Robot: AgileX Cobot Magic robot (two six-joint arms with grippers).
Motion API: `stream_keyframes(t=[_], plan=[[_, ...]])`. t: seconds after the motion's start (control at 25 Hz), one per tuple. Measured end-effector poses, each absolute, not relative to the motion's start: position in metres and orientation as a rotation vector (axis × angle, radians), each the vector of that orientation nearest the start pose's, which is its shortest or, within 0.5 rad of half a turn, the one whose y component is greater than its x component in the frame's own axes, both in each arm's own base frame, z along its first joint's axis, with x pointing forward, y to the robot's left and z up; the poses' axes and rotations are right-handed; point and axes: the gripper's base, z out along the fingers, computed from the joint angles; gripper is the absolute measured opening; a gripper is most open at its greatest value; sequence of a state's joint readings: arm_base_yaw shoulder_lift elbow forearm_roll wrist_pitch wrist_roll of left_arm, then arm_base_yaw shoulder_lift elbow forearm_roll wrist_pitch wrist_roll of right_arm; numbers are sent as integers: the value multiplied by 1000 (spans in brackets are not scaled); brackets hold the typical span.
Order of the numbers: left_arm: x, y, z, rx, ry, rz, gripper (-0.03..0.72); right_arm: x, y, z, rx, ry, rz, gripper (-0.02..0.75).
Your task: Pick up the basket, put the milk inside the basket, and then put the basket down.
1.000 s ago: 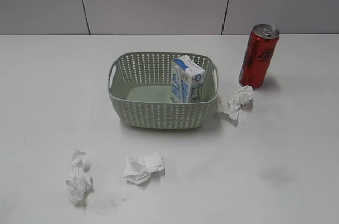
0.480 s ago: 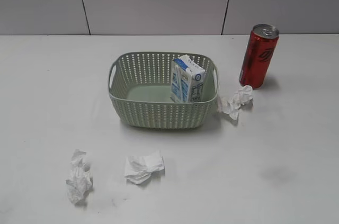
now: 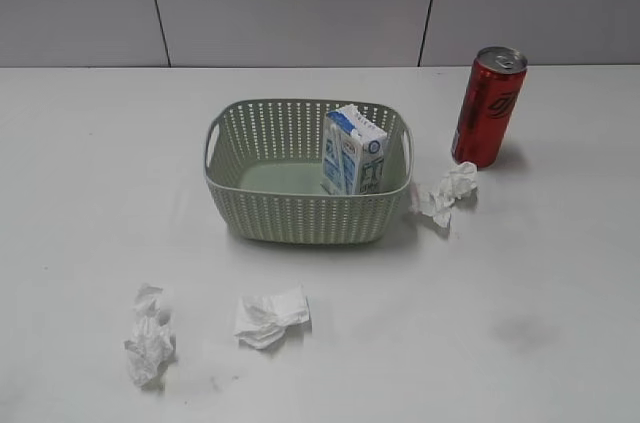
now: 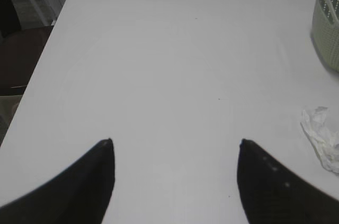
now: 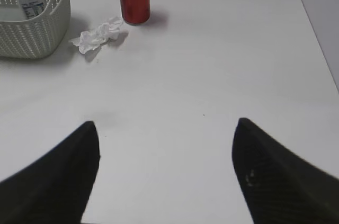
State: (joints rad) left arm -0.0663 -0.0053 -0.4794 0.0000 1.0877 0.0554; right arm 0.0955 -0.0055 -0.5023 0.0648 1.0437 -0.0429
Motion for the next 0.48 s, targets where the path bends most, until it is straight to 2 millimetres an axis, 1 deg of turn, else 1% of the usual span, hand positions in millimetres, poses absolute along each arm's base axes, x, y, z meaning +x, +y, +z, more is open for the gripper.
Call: stream_keyframes(t=[0.28,0.48], plan=[[-5,0,269,127,2083,-7,501,-6,5,279,-142,2014,112,589],[-5,0,269,126,2083,-6,491,-6,5,279,-142,2014,112,589]])
